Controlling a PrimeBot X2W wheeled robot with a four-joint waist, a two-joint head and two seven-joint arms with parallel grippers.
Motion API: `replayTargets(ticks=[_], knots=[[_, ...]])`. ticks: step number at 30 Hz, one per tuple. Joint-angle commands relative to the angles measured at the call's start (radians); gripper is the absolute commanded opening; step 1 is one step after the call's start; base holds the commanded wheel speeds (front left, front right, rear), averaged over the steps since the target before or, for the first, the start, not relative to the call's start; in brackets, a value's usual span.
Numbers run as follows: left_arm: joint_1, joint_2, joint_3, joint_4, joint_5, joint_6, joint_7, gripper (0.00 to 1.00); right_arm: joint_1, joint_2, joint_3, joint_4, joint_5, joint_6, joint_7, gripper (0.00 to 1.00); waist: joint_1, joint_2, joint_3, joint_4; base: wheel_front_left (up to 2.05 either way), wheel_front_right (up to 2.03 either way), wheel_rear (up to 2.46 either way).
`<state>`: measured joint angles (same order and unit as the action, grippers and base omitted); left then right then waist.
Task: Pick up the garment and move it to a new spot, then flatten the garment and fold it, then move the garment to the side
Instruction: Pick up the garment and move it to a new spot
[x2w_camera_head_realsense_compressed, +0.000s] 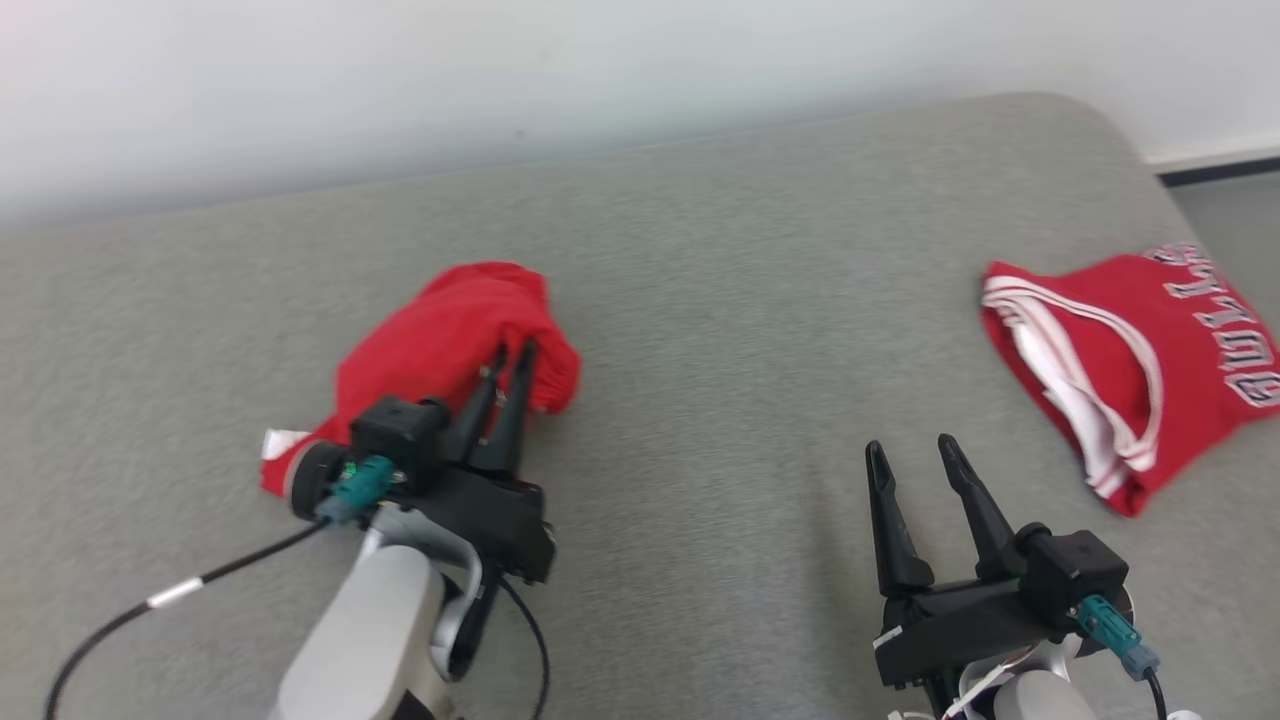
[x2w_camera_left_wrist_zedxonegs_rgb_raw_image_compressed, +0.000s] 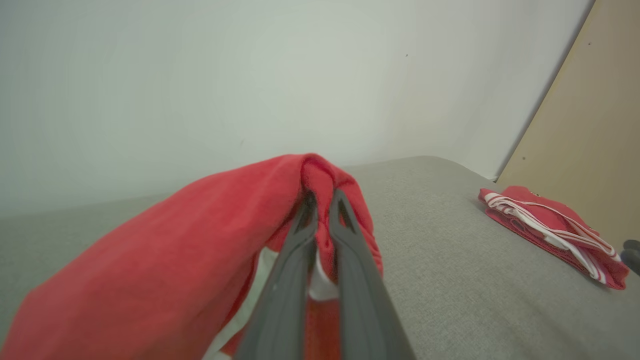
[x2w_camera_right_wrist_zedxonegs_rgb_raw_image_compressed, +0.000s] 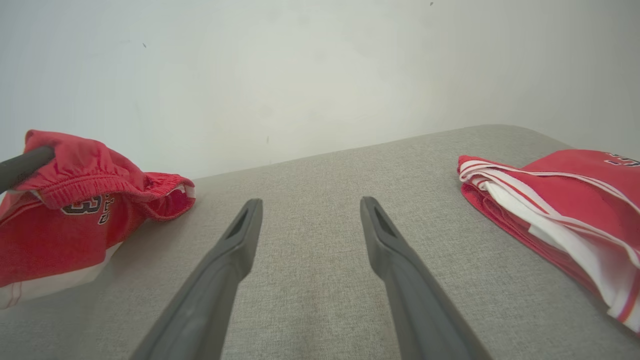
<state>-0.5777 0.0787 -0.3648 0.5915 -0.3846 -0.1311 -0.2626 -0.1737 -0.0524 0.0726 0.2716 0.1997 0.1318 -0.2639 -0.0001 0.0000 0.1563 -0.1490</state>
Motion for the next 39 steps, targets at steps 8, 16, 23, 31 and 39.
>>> replayTargets(ticks=[8, 16, 23, 31, 39], knots=[[0.044, -0.017, -0.084, 0.0, -0.016, 0.001, -0.003, 0.47, 0.014, 0.003, 0.007, 0.002, 0.016, -0.003, 0.0, 1.0, 0.0001, 0.0, -0.02, -0.095, 0.0, 0.0, 0.0], [0.121, 0.013, 0.013, 0.008, 0.05, 0.011, -0.003, 1.0, 0.019, 0.003, -0.01, 0.003, 0.02, -0.003, 0.0, 1.0, 0.0001, 0.0, -0.034, -0.065, 0.0, 0.0, 0.0], [0.266, 0.032, 0.184, -0.077, 0.121, 0.045, -0.003, 1.0, 0.031, 0.003, -0.016, 0.004, 0.02, -0.003, 0.0, 1.0, 0.0001, 0.0, -0.067, -0.019, 0.0, 0.0, 0.0], [0.438, 0.014, 0.355, -0.202, 0.195, 0.051, -0.003, 1.0, 0.054, 0.003, -0.022, 0.013, 0.015, -0.003, 0.0, 1.0, 0.0001, 0.0, -0.116, 0.019, 0.0, 0.0, 0.0], [0.566, -0.004, 0.455, -0.328, 0.281, 0.048, -0.003, 1.0, 0.075, 0.003, -0.025, 0.016, 0.01, -0.003, 0.0, 1.0, 0.0001, 0.0, -0.14, 0.03, 0.0, 0.0, 0.0]])
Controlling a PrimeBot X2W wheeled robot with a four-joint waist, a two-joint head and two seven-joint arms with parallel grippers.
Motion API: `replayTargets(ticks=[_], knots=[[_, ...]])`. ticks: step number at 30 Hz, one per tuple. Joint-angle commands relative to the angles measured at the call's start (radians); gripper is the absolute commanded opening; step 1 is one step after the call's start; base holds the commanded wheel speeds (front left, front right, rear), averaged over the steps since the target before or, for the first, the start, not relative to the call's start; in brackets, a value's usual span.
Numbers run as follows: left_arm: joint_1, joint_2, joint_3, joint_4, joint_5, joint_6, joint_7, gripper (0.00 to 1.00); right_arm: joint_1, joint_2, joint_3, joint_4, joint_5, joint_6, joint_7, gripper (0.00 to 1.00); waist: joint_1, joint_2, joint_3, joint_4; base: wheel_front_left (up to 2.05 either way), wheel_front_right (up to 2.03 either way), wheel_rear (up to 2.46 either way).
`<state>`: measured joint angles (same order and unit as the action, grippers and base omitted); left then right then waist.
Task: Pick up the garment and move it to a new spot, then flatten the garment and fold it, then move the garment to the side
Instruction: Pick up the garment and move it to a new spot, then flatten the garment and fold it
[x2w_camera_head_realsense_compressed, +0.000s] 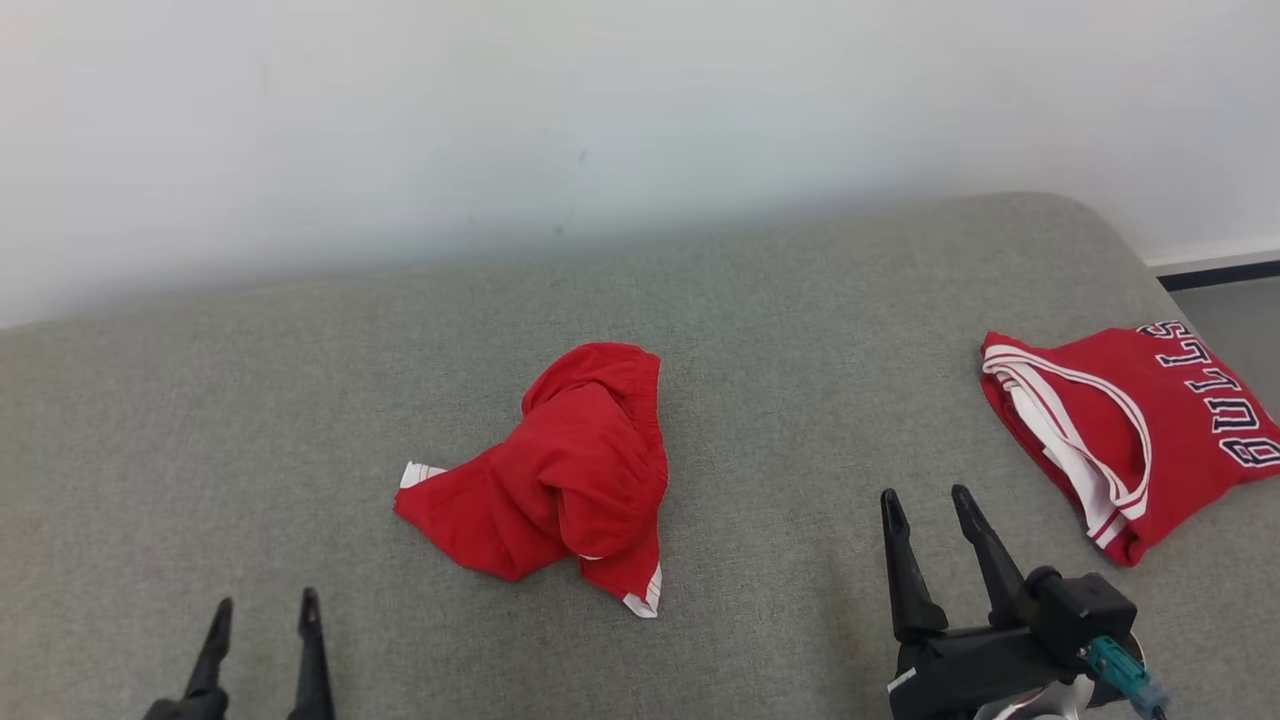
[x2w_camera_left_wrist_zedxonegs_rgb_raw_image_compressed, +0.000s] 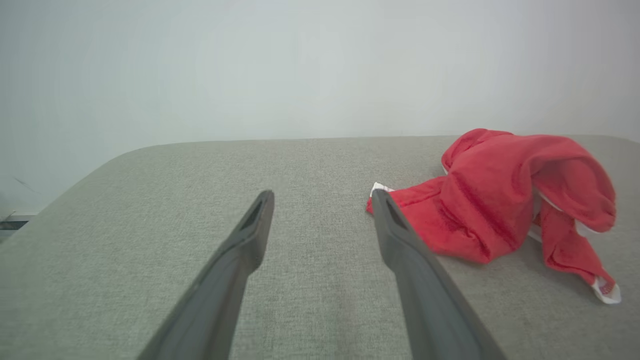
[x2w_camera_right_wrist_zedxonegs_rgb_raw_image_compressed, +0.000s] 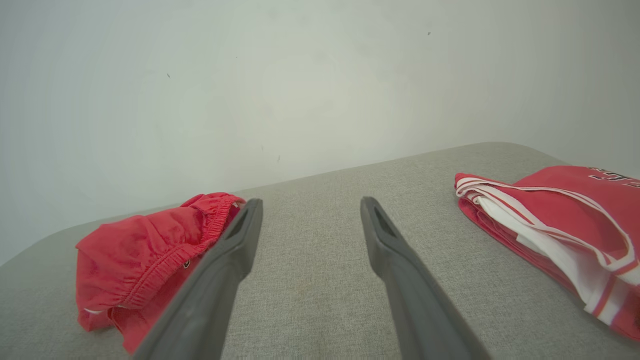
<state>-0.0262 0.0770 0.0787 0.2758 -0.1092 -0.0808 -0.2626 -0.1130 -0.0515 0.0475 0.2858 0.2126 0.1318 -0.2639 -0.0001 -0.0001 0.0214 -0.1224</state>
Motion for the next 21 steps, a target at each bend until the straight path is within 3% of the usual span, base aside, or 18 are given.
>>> replayTargets(ticks=[1, 9, 21], knots=[[0.027, -0.004, 0.023, -0.028, 0.011, 0.001, -0.003, 1.0, 0.018, 0.002, 0.001, 0.004, -0.003, -0.003, 0.0, 1.0, 0.0001, 0.0001, -0.007, 0.004, 0.0, 0.0, 0.0], [0.11, -0.022, 0.075, -0.098, 0.032, 0.005, -0.003, 1.0, 0.041, 0.002, 0.014, 0.012, -0.002, -0.003, 0.0, 1.0, 0.0001, 0.0001, -0.018, 0.01, 0.0, 0.0, 0.0], [0.091, -0.027, 0.054, -0.104, 0.022, 0.002, -0.003, 1.0, 0.039, 0.002, 0.034, 0.015, -0.014, -0.003, 0.0, 1.0, 0.0001, 0.0001, 0.012, 0.049, 0.0, 0.0, 0.0]])
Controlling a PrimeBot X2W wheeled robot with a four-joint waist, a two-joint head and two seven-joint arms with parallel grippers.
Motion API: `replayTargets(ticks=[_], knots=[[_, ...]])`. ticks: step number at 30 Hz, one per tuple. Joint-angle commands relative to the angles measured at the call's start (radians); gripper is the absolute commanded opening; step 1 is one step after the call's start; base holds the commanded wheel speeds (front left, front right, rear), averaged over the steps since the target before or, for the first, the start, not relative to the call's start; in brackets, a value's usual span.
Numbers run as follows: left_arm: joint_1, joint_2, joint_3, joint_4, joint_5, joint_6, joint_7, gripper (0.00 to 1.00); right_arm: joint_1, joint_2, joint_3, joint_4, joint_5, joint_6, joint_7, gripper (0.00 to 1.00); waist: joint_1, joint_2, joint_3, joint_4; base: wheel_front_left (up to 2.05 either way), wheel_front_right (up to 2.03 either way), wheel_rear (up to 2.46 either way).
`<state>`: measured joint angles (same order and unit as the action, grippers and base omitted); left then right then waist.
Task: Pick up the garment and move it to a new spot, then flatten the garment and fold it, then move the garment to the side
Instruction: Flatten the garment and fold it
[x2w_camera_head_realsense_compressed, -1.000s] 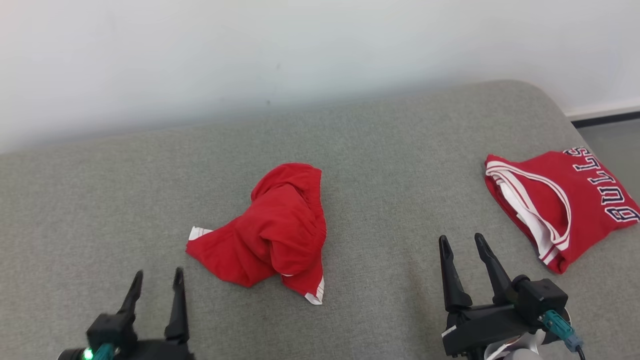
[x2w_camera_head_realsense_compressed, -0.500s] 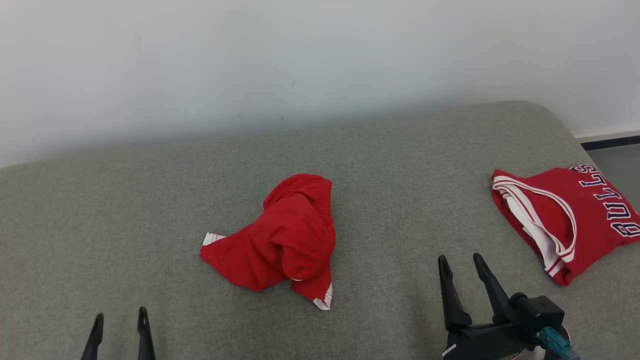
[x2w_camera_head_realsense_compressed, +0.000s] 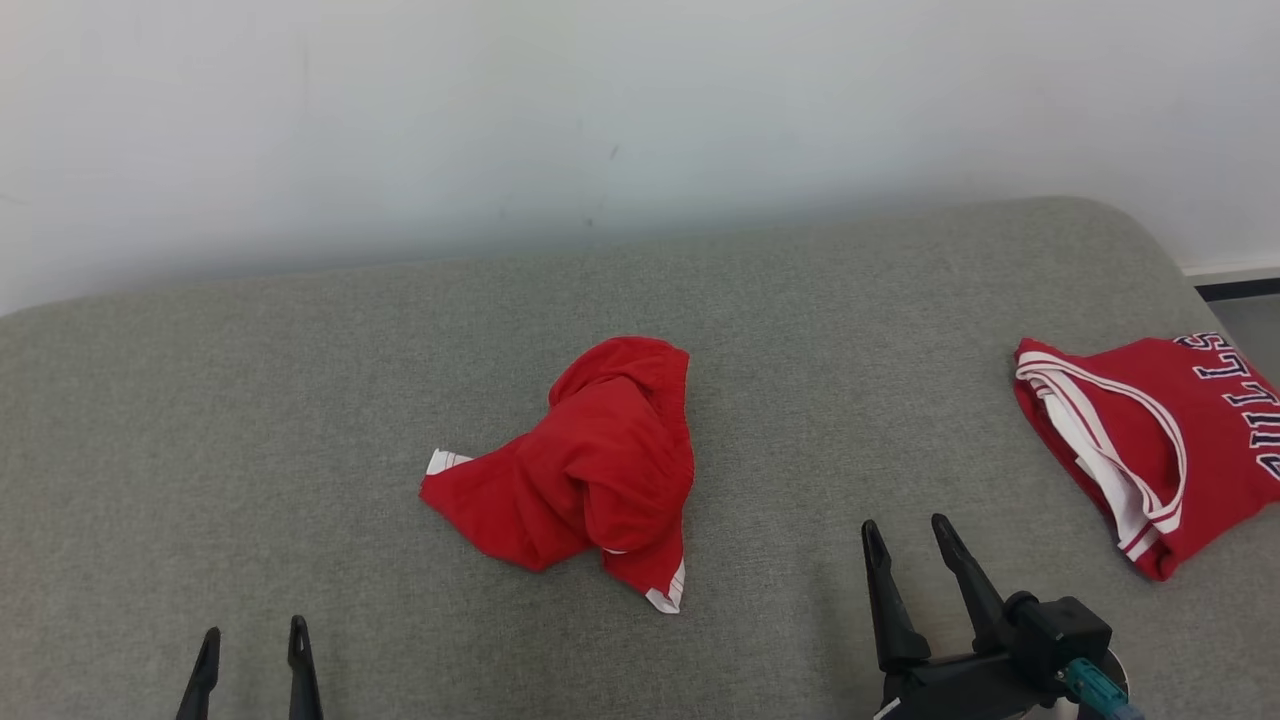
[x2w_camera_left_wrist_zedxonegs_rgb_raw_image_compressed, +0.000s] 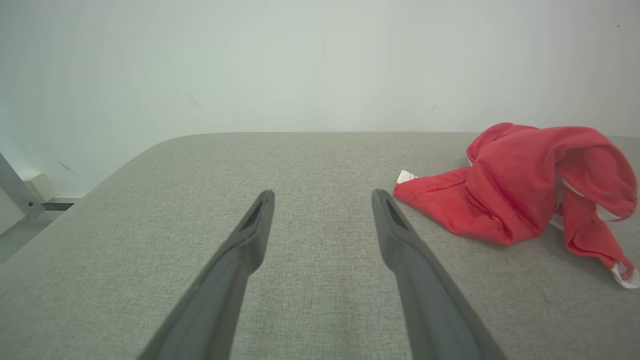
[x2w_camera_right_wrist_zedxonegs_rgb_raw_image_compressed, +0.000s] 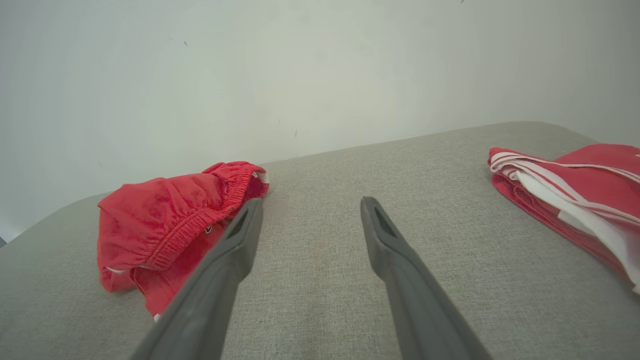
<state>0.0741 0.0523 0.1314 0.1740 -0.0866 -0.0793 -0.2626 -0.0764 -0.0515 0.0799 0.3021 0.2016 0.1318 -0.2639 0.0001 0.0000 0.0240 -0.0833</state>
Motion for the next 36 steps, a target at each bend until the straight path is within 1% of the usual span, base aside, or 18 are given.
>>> replayTargets(ticks=[1, 10, 14, 16, 21, 27, 28, 32, 36], knots=[[-0.012, -0.002, -0.005, -0.003, -0.001, 0.001, -0.003, 1.0, 0.002, 0.002, 0.007, 0.0, -0.002, -0.003, 0.0, 1.0, -0.0001, 0.0, 0.017, 0.018, 0.0, 0.0, 0.0], [-0.07, -0.002, -0.069, -0.017, -0.017, 0.002, -0.003, 1.0, -0.051, 0.002, 0.067, 0.016, -0.011, -0.003, 0.0, 1.0, -0.0001, 0.0, 0.126, 0.117, 0.0, 0.0, 0.0], [-0.099, -0.002, -0.108, -0.016, -0.026, -0.002, -0.003, 1.0, -0.088, 0.001, 0.094, 0.05, -0.021, -0.003, 0.0, 1.0, -0.0001, 0.0, 0.176, 0.175, 0.0, 0.0, 0.0], [-0.108, -0.002, -0.122, -0.012, -0.034, 0.004, -0.003, 1.0, -0.105, 0.002, 0.109, 0.069, -0.022, -0.003, 0.0, 1.0, -0.0001, 0.0, 0.196, 0.202, 0.0, 0.0, 0.0], [-0.115, -0.002, -0.149, -0.006, -0.048, 0.008, -0.003, 1.0, -0.133, 0.001, 0.14, 0.116, -0.014, -0.003, 0.0, 1.0, -0.0001, 0.0, 0.215, 0.253, 0.0, 0.0, 0.0], [-0.108, -0.002, -0.149, -0.001, -0.053, 0.004, -0.003, 1.0, -0.146, 0.001, 0.167, 0.12, -0.002, -0.003, 0.0, 1.0, -0.0001, 0.0, 0.211, 0.275, 0.0, 0.0, 0.0], [-0.106, -0.002, -0.15, 0.0, -0.053, 0.004, -0.003, 1.0, -0.145, 0.002, 0.169, 0.118, -0.001, -0.003, 0.0, 0.95, -0.0001, 0.0, 0.208, 0.276, 0.0, 0.0, 0.0], [-0.102, -0.002, -0.159, 0.004, -0.059, 0.009, -0.003, 1.0, -0.138, 0.001, 0.181, 0.118, 0.008, -0.003, 0.0, 0.89, -0.0001, 0.0, 0.194, 0.271, 0.0, 0.0, 0.0], [-0.103, -0.002, -0.163, 0.008, -0.061, 0.006, -0.003, 1.0, -0.152, 0.002, 0.195, 0.116, 0.014, -0.003, 0.0, 0.89, -0.0001, 0.0, 0.188, 0.264, 0.0, 0.0, 0.0]])
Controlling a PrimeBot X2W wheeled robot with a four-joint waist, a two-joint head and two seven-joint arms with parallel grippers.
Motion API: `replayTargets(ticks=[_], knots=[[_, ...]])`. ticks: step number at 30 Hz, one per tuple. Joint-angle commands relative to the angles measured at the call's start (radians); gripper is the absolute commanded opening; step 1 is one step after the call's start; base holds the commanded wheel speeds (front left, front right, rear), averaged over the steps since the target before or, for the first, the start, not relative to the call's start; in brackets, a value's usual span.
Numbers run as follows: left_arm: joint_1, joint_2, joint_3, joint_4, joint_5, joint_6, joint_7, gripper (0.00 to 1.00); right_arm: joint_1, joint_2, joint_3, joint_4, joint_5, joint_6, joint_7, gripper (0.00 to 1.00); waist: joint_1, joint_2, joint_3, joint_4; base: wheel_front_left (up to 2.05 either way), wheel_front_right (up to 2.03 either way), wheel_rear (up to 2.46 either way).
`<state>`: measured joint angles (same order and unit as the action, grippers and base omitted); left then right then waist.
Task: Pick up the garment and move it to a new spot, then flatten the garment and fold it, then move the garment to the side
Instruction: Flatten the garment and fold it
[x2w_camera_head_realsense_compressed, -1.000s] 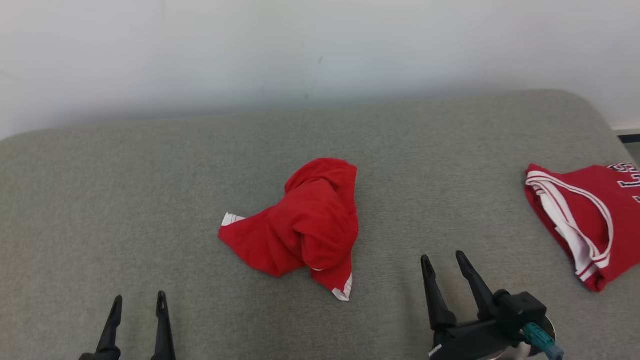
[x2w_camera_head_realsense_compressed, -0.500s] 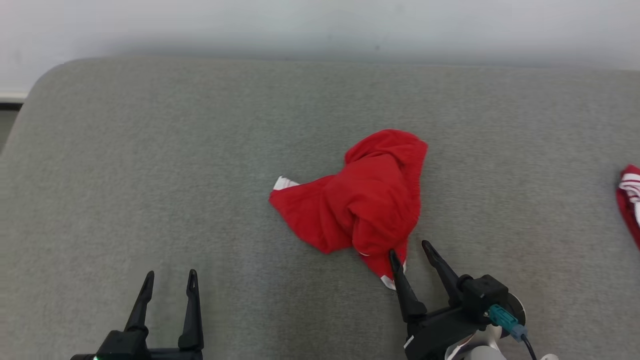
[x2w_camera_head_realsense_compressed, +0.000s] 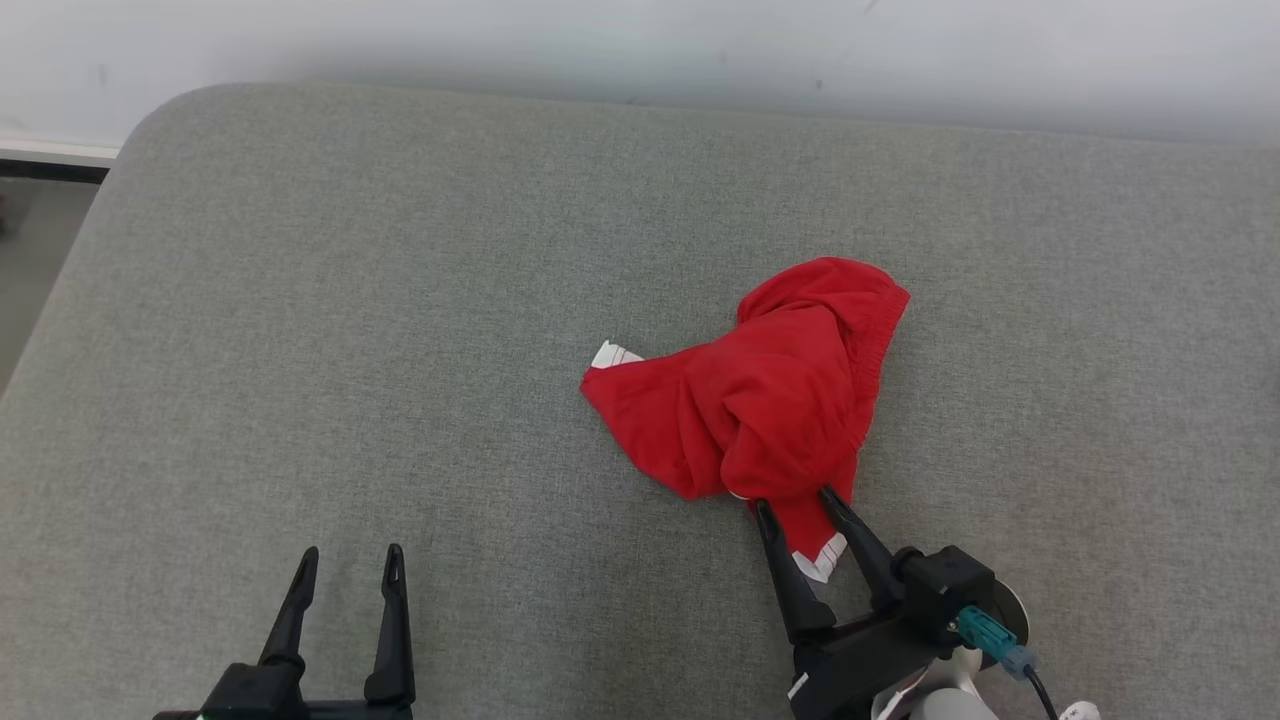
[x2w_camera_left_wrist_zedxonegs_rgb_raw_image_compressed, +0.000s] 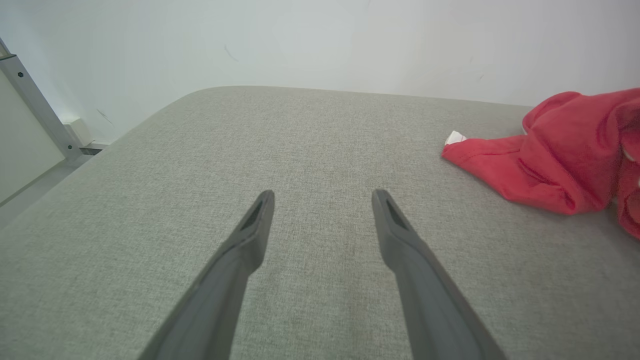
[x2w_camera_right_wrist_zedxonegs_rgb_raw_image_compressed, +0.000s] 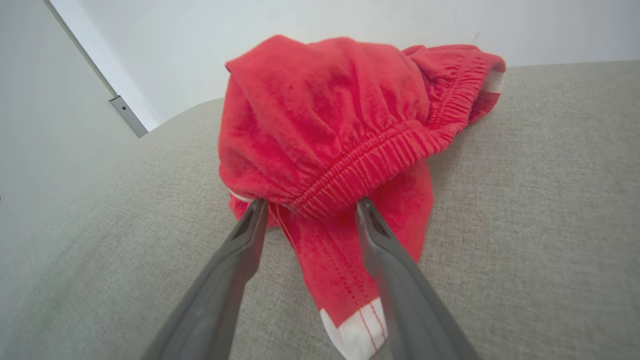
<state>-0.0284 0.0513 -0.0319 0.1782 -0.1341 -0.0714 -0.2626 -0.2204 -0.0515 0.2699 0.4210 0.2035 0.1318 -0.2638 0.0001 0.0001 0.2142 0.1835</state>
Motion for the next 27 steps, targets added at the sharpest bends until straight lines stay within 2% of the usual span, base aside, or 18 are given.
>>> replayTargets(ticks=[1, 3, 4, 5, 6, 7, 8, 17, 27], knots=[[-0.002, -0.001, 0.0, 0.004, -0.013, -0.002, -0.003, 1.0, -0.013, 0.002, 0.008, -0.008, 0.013, -0.003, 0.0, 0.89, -0.0001, -0.0001, -0.003, -0.004, 0.0, 0.0, 0.0], [-0.003, -0.001, -0.002, 0.006, -0.013, -0.002, -0.003, 1.0, -0.016, 0.002, 0.015, -0.019, 0.019, -0.003, 0.0, 0.84, -0.0001, -0.0001, -0.005, -0.006, 0.0, 0.0, 0.0], [-0.003, -0.001, -0.003, 0.007, -0.014, -0.002, -0.003, 1.0, -0.016, 0.002, 0.017, -0.022, 0.021, -0.003, 0.0, 0.68, -0.0001, -0.0001, -0.006, -0.006, 0.0, 0.0, 0.0], [-0.003, -0.001, -0.003, 0.009, -0.015, -0.002, -0.003, 1.0, -0.019, 0.002, 0.022, -0.029, 0.019, -0.003, 0.0, 0.46, -0.0001, -0.0001, -0.008, -0.007, 0.0, 0.0, 0.0], [0.0, -0.001, -0.004, 0.011, -0.014, -0.002, -0.003, 1.0, -0.022, 0.002, 0.025, -0.036, 0.02, -0.003, 0.0, 0.14, -0.0001, -0.0001, -0.011, -0.007, 0.0, 0.0, 0.0], [0.0, -0.001, -0.004, 0.011, -0.014, -0.002, -0.003, 1.0, -0.022, 0.002, 0.025, -0.036, 0.02, -0.003, 0.0, 0.14, -0.0001, -0.0001, -0.011, -0.007, 0.0, 0.0, 0.0], [0.002, -0.001, -0.003, 0.013, -0.014, -0.002, -0.003, 1.0, -0.024, 0.002, 0.024, -0.042, 0.025, -0.003, 0.0, 0.0, -0.0001, -0.0001, -0.013, -0.008, 0.0, 0.0, 0.0], [0.035, -0.001, 0.003, 0.042, -0.009, -0.004, -0.003, 1.0, -0.064, 0.002, 0.003, -0.093, 0.043, -0.003, 0.0, 0.0, -0.0001, -0.0001, -0.075, -0.01, 0.0, 0.0, 0.0], [0.075, -0.001, 0.001, 0.068, -0.021, -0.009, -0.003, 1.0, -0.219, -0.002, 0.025, -0.11, 0.068, -0.003, 0.0, 0.0, -0.0001, -0.0001, -0.163, 0.009, 0.0, 0.0, 0.0]])
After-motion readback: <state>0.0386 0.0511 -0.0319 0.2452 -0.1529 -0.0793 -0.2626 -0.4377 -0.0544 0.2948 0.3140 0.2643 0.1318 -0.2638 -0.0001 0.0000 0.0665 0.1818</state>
